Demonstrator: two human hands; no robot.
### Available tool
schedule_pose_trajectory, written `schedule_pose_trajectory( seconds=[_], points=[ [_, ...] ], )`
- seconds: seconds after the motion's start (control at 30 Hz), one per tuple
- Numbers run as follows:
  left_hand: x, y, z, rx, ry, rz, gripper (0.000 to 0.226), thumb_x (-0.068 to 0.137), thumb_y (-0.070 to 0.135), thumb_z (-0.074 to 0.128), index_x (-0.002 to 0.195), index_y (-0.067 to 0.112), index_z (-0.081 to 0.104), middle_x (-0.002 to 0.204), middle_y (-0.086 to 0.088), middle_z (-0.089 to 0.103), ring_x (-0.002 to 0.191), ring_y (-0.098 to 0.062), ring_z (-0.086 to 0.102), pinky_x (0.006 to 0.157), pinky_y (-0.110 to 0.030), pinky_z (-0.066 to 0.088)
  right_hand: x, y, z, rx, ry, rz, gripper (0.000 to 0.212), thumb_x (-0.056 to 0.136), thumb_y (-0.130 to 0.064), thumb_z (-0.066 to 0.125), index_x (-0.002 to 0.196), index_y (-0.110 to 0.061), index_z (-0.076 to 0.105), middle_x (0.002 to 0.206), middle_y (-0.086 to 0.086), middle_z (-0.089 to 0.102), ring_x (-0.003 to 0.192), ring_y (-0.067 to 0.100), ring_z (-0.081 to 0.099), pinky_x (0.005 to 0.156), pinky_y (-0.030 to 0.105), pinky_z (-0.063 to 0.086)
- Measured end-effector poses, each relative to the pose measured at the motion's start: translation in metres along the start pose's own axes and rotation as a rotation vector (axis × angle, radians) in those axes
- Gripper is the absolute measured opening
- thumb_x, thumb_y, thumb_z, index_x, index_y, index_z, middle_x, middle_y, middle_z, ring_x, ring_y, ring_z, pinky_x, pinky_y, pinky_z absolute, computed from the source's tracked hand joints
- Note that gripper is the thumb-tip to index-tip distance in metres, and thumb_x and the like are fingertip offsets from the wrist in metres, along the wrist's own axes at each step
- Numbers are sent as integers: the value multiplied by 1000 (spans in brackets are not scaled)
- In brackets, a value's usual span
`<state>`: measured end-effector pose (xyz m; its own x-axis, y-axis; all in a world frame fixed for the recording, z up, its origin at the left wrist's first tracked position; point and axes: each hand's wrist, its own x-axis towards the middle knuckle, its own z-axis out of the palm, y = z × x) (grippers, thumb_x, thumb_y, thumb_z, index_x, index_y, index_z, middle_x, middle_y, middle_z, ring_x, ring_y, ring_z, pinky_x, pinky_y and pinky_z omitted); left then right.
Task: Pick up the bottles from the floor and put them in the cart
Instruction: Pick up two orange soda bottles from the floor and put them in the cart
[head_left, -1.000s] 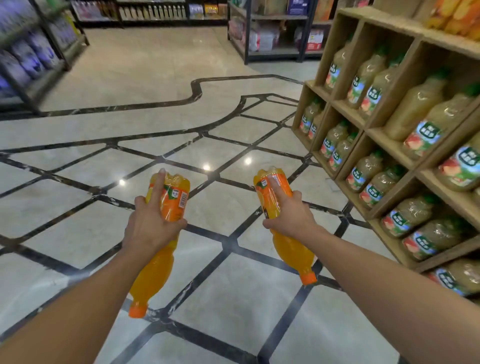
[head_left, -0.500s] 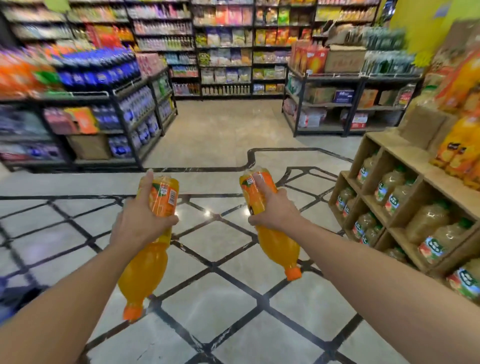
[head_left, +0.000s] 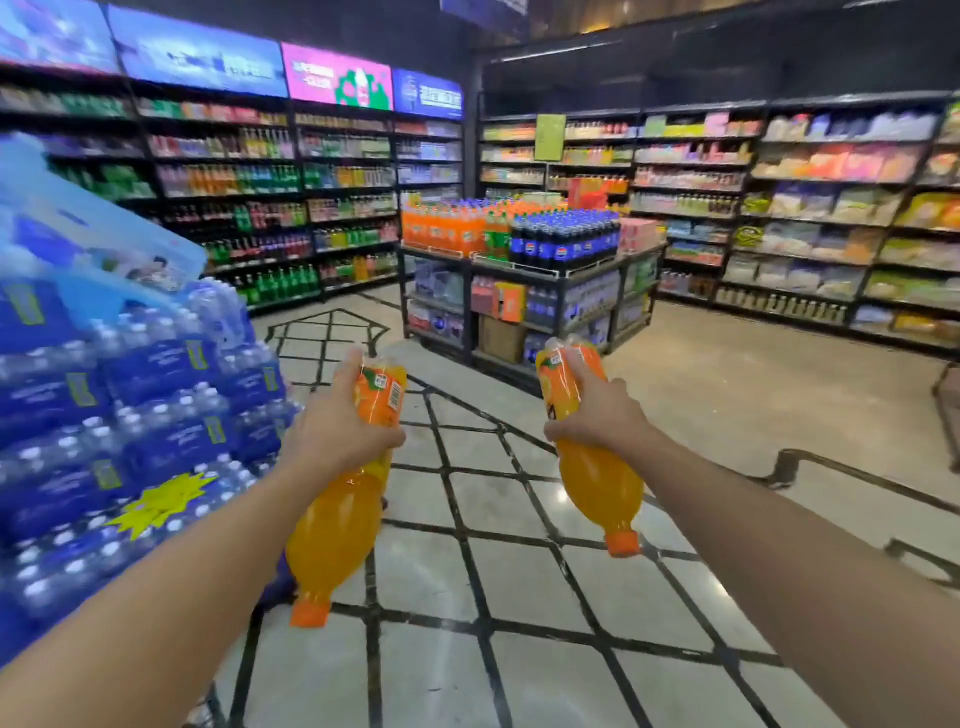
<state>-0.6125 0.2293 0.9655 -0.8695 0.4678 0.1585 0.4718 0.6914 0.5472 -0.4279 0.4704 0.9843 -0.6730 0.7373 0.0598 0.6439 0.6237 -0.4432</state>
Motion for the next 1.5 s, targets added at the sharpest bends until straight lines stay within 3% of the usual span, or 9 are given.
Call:
schedule_pose_trajectory(
  seconds=[0.13,0.4,0.63,0.77,0.87,1.1,1.23,1.37,1.5],
  points=[
    [-34,-85,-62,79,72,-175,123,66,59,79,153,56,-8,140,-19,54,118,-44,57,93,-55,52,-9,-85,51,48,-87,-142,119,72,-49,83,153,-51,-4,145,26,32,123,46,45,99,50,44],
    [-136,-265,-164,129,229,-478,122,63,52,78,153,56,-4,134,-22,58,118,-44,57,95,-52,51,-86,-250,174,101,-239,-406,121,67,-55,83,151,-54,-3,143,29,36,121,45,49,97,48,44],
    [-228,-399,-222,163,297,-644,126,61,55,81,155,55,-3,140,-19,56,121,-46,57,93,-53,50,-184,-362,271,159,-351,-549,119,71,-45,84,157,-42,1,136,33,49,128,46,45,98,48,45],
    [-265,-458,-228,158,285,-740,126,62,59,80,152,58,-9,136,-29,52,112,-49,60,90,-53,53,-232,-401,326,134,-435,-564,122,72,-46,83,154,-48,-6,145,38,35,128,51,43,100,52,45],
    [-280,-493,-217,138,293,-779,123,68,58,81,153,56,-8,132,-28,50,109,-50,59,86,-52,48,-257,-416,368,129,-464,-537,122,71,-46,84,152,-53,-6,147,38,28,124,52,45,98,51,44],
    [-274,-544,-136,20,287,-782,120,71,55,80,150,59,-9,124,-23,51,102,-48,61,80,-50,47,-272,-402,467,131,-484,-490,114,74,-43,80,149,-58,-4,130,25,38,102,47,56,86,48,52],
    [-254,-554,-70,8,186,-782,121,73,56,80,150,57,-13,123,-20,51,94,-42,63,74,-45,50,-257,-373,517,125,-514,-454,118,75,-38,82,146,-62,-9,146,28,27,93,41,60,78,47,56],
    [-234,-558,9,-1,92,-747,125,72,61,79,148,61,-20,132,-22,51,101,-41,64,71,-40,44,-239,-340,568,48,-549,-401,119,74,-52,81,143,-65,-15,149,29,25,106,49,60,87,54,54],
    [-222,-557,79,-18,-22,-746,119,76,59,74,148,60,-20,135,-16,44,104,-41,64,74,-43,49,-224,-302,609,-8,-587,-372,118,76,-46,81,150,-57,-10,151,29,25,119,47,52,93,49,49]
  ],
)
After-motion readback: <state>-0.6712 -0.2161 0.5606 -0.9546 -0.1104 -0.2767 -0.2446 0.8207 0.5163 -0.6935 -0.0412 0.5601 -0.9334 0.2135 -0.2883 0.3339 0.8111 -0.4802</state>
